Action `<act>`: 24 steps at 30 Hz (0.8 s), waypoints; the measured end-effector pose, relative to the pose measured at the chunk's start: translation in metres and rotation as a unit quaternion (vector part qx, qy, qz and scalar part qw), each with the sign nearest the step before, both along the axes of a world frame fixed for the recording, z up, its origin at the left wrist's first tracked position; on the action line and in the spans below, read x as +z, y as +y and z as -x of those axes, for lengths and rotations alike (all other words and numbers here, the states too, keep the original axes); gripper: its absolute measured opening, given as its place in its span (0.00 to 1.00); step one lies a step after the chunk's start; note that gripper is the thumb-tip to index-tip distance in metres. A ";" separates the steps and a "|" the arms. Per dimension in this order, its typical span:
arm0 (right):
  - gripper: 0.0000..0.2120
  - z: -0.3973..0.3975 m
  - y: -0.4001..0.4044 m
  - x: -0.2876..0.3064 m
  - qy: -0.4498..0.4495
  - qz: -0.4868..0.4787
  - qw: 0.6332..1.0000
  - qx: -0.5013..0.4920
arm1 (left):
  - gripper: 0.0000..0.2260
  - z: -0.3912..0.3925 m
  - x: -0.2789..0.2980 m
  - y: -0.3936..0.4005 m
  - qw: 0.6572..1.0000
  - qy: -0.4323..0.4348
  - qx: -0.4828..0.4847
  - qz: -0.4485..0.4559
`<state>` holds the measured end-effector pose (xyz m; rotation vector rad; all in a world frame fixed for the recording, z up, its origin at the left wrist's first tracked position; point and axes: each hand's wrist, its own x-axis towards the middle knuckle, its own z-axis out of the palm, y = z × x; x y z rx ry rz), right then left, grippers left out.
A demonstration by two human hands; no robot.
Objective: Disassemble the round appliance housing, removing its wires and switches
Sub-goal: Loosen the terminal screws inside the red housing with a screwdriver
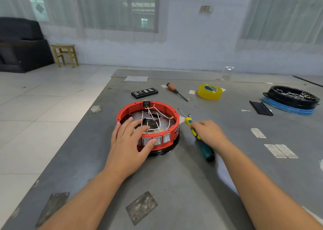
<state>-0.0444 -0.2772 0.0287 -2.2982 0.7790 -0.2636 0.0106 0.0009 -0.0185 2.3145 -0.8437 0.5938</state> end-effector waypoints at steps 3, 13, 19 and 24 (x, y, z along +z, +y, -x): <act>0.16 0.001 -0.023 0.004 -0.018 0.048 0.998 -0.037 | 0.27 0.000 0.001 0.000 1.000 0.000 0.001 -0.003; 0.14 -0.024 -0.073 -0.032 -0.035 0.183 0.980 -0.073 | 0.26 -0.006 0.001 0.000 1.000 -0.005 0.000 -0.006; 0.18 -0.036 -0.081 -0.039 0.015 0.256 0.964 -0.069 | 0.24 -0.011 -0.001 -0.002 1.000 -0.010 -0.003 0.003; 0.25 -0.031 -0.081 -0.039 0.016 0.237 0.969 -0.067 | 0.24 -0.012 -0.001 -0.002 1.000 0.001 -0.015 0.017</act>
